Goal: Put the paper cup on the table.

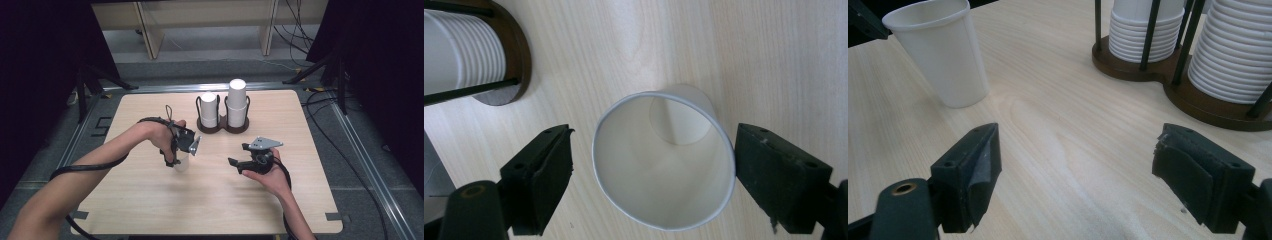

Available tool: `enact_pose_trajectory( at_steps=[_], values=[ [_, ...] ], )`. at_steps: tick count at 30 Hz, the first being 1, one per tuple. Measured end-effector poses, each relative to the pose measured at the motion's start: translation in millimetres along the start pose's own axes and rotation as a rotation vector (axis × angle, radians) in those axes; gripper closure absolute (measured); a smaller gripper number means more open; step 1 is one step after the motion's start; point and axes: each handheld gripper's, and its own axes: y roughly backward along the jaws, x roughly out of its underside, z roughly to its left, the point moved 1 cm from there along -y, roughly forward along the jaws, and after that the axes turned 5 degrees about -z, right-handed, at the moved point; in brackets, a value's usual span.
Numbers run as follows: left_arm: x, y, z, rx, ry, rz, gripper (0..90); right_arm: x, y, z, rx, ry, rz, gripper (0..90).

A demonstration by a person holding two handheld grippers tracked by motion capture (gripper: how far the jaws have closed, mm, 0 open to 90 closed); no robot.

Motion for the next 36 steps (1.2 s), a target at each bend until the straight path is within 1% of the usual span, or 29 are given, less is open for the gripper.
enact_pose_trajectory(
  at_steps=[2,3,4,7,8,9,11,12,13,14,16,17,18,19,23,24,26,28,31,32,33,34,35,36],
  values=[
    [2.6,1.4,-1.5,-0.017,0.02,-0.03,16.1,0.0,0.4,-1.0,0.002,0.014,0.0,18.6],
    [3.7,1.5,-2.5,-0.021,0.033,-0.046,16.1,0.5,0.8,0.9,0.004,-0.011,0.007,18.5],
    [6.2,1.8,-3.7,-0.025,0.045,-0.065,16.0,0.4,0.4,-0.7,0.006,0.01,-0.002,18.5],
    [10.7,0.6,-5.6,-0.042,0.061,-0.086,15.8,0.5,1.2,-1.1,0.013,0.006,0.004,18.5],
    [12.3,-0.2,-7.0,-0.043,0.073,-0.094,15.8,0.5,1.3,-1.1,0.012,0.007,0.004,18.5],
    [13.7,-0.4,-7.5,-0.053,0.074,-0.105,15.7,0.4,1.3,-0.7,0.011,0.007,0.005,18.5],
    [16.3,-0.6,-9.3,-0.068,0.093,-0.133,15.7,0.4,0.7,-0.8,0.008,0.014,-0.003,18.5],
    [17.5,-0.4,-10.7,-0.074,0.102,-0.146,15.5,0.5,0.8,-0.9,0.01,0.012,-0.003,18.5],
    [18.7,-0.3,-12.0,-0.086,0.11,-0.162,15.4,0.8,1.2,-0.2,0.006,-0.004,0.001,18.5],
    [20.0,0.1,-13.5,-0.092,0.127,-0.183,15.4,0.9,1.5,-0.6,0.013,0.003,0.003,18.5],
    [22.4,0.3,-15.7,-0.1,0.133,-0.202,15.2,1.3,1.0,-0.6,0.015,0.005,0.0,18.5],
    [23.8,-0.1,-16.9,-0.109,0.144,-0.213,15.0,1.5,1.4,0.7,0.006,-0.016,0.016,18.5],
    [25.9,0.0,-18.0,-0.122,0.151,-0.226,15.0,1.8,0.9,1.1,0.002,-0.023,0.019,18.5],
    [27.1,0.2,-18.5,-0.129,0.159,-0.235,14.9,1.9,0.4,0.4,0.01,-0.005,0.006,18.5],
    [34.1,1.3,-21.6,-0.169,0.179,-0.276,14.5,2.1,0.4,-0.2,0.01,0.001,0.005,18.5],
    [36.1,1.3,-23.1,-0.184,0.189,-0.293,14.4,2.3,0.7,0.2,0.006,-0.008,0.01,18.5],
    [39.6,0.9,-26.0,-0.197,0.205,-0.317,14.3,2.3,0.5,-1.2,0.014,0.014,-0.002,18.5],
    [43.3,0.1,-28.8,-0.22,0.221,-0.341,14.3,2.5,0.5,-1.0,0.011,0.007,0.002,18.4],
    [47.4,-1.1,-33.3,-0.25,0.264,-0.397,14.2,2.6,0.8,-1.3,0.007,0.003,0.005,18.3],
    [49.0,-0.3,-34.2,-0.262,0.266,-0.409,14.2,2.5,0.9,-1.7,0.01,0.01,0.002,18.3],
    [50.4,0.6,-35.4,-0.27,0.27,-0.417,14.2,2.8,1.3,0.0,0.013,-0.015,0.008,18.3],
    [52.0,1.3,-36.9,-0.283,0.271,-0.427,14.2,2.8,1.2,-0.2,0.011,-0.014,0.008,18.3],
    [52.9,1.5,-38.1,-0.289,0.274,-0.429,14.2,2.8,0.6,-1.6,0.007,0.001,0.004,18.3],
    [53.7,1.0,-40.2,-0.302,0.282,-0.443,14.1,2.8,0.6,-1.6,0.007,0.001,0.004,18.3]
  ],
)
